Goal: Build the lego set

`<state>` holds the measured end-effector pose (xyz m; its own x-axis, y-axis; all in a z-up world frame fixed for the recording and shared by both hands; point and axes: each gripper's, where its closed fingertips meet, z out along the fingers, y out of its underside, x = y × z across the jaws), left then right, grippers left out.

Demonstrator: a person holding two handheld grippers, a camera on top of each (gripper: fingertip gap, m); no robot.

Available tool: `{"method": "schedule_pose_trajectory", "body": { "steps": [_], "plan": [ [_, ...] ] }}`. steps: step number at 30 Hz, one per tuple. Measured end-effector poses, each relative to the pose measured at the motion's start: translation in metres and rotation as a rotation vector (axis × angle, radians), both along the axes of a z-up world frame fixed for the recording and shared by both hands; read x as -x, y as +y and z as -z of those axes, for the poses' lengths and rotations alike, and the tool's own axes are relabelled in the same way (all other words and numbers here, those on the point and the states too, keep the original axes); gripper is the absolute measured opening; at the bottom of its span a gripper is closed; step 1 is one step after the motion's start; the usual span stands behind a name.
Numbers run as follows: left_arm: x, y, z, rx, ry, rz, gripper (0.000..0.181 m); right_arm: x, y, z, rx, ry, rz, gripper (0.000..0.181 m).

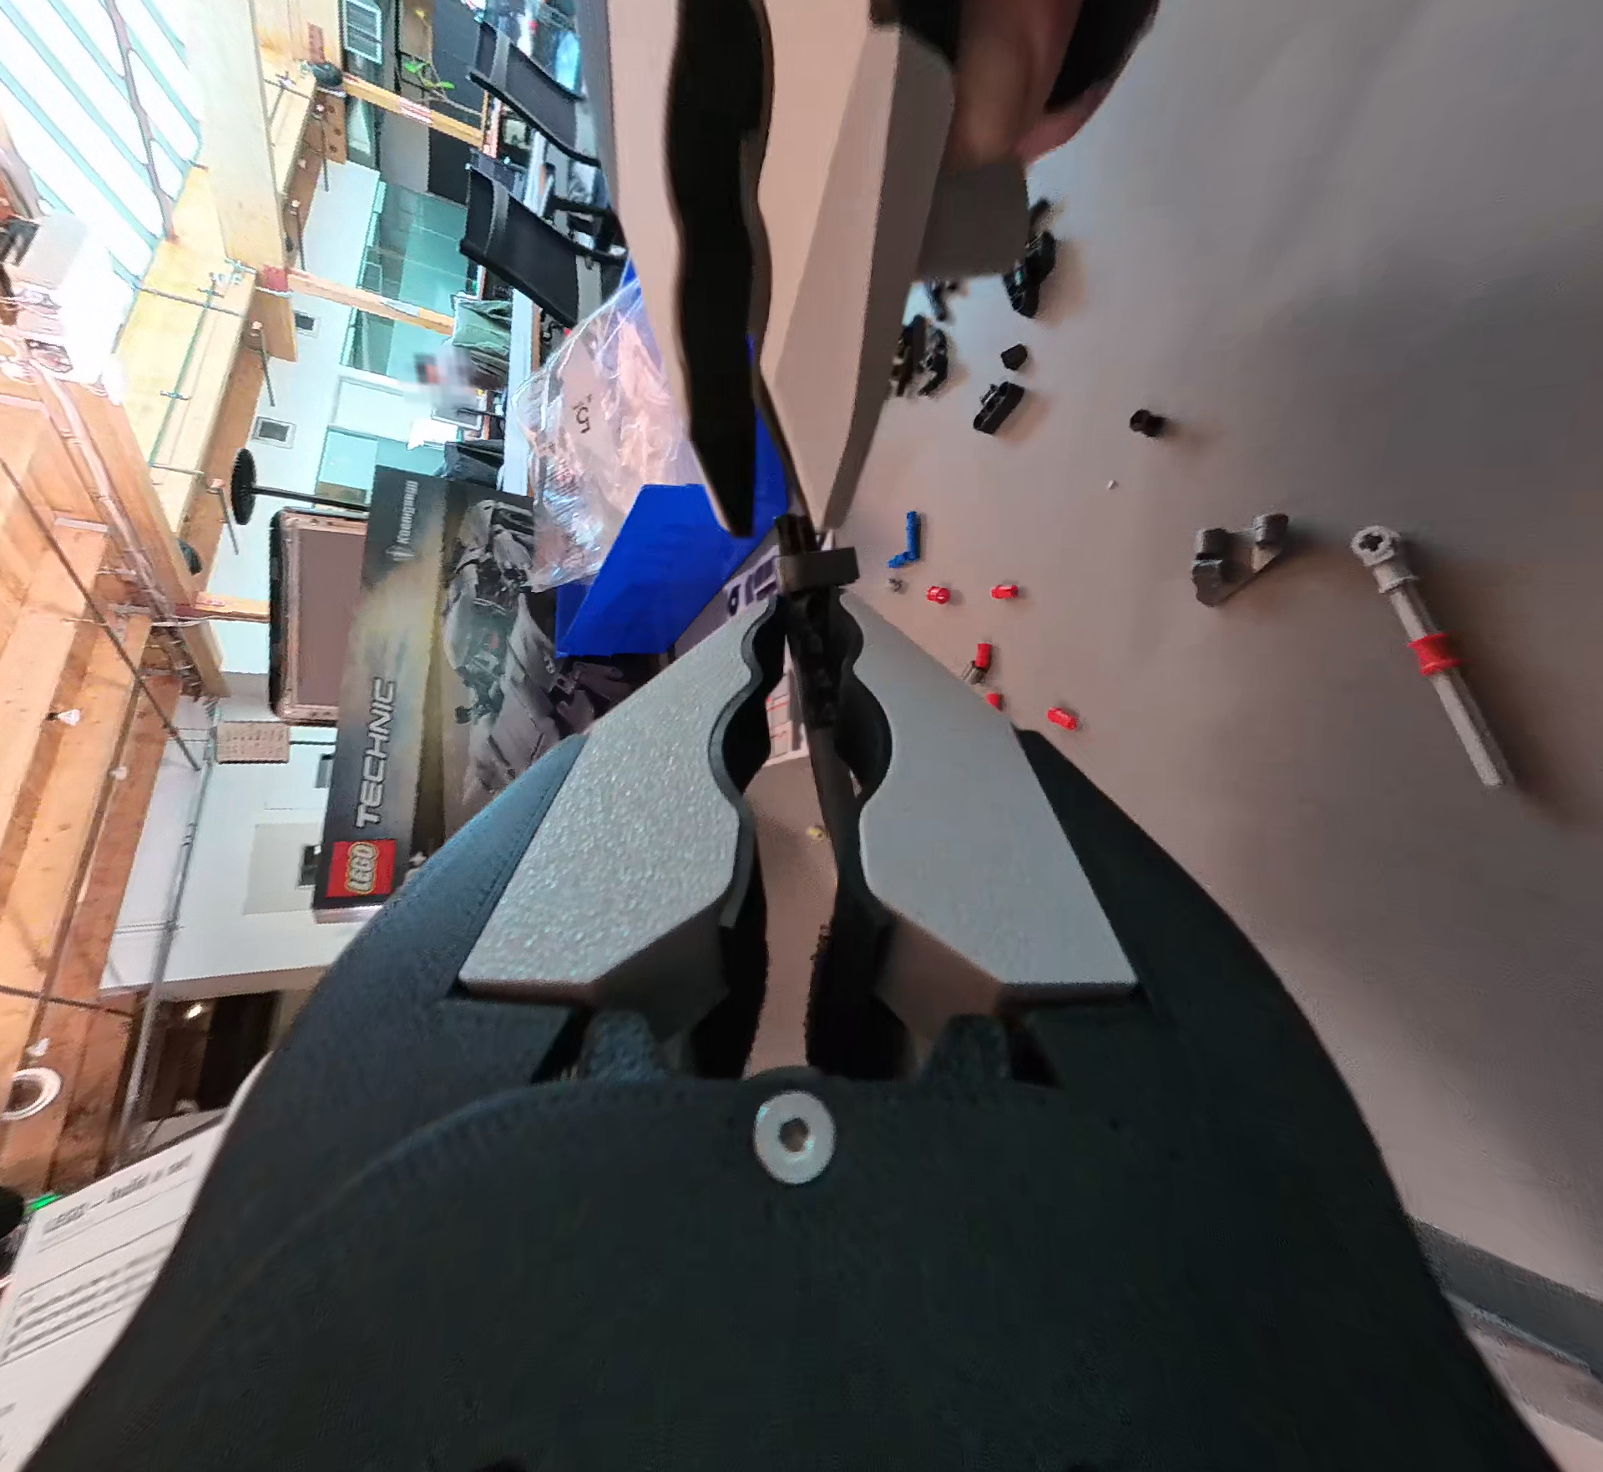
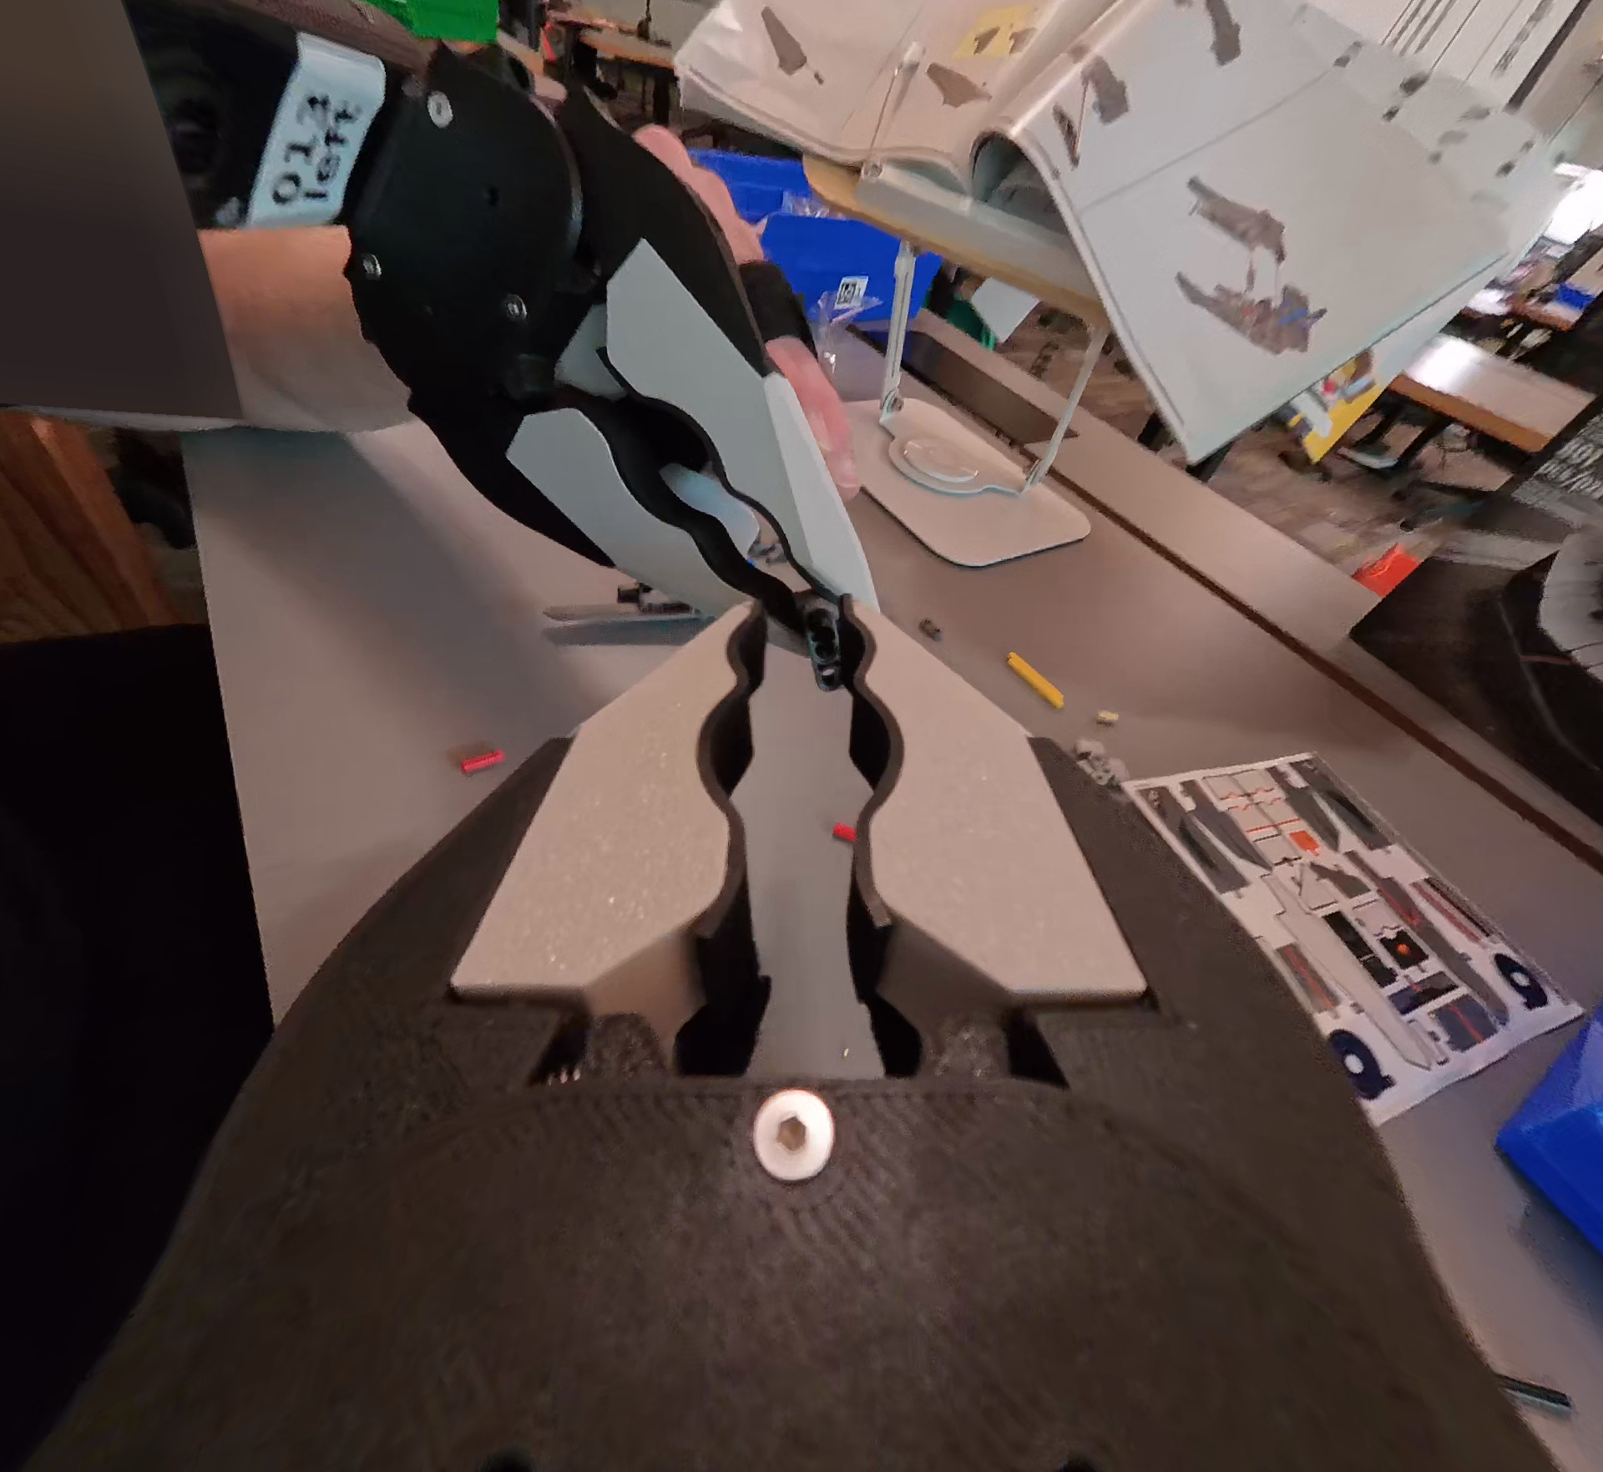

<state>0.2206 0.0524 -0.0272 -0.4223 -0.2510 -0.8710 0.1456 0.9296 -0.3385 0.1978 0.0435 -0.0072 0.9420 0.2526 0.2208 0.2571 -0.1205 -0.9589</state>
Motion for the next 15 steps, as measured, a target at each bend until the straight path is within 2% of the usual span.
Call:
{"method": "schedule_pose_trajectory", "body": {
  "steps": [3, 7, 11, 15],
  "plan": [
    [0.005, 0.002, -0.005, 0.012, -0.021, -0.006, 0.005, -0.003, -0.004, -0.011, -0.02, -0.016, 0.035, 0.027],
    [0.019, 0.008, -0.012, 0.007, -0.052, -0.03, 0.005, -0.002, -0.008, -0.015, -0.019, -0.019, 0.038, 0.03],
    [0.039, 0.017, -0.016, 0.027, -0.088, -0.059, 0.005, 0.01, -0.004, -0.017, -0.01, -0.033, 0.02, 0.032],
    [0.062, 0.022, -0.019, 0.039, -0.131, -0.076, 0.005, 0.031, 0.012, -0.013, 0.017, -0.086, -0.001, 0.044]
  ]
}}
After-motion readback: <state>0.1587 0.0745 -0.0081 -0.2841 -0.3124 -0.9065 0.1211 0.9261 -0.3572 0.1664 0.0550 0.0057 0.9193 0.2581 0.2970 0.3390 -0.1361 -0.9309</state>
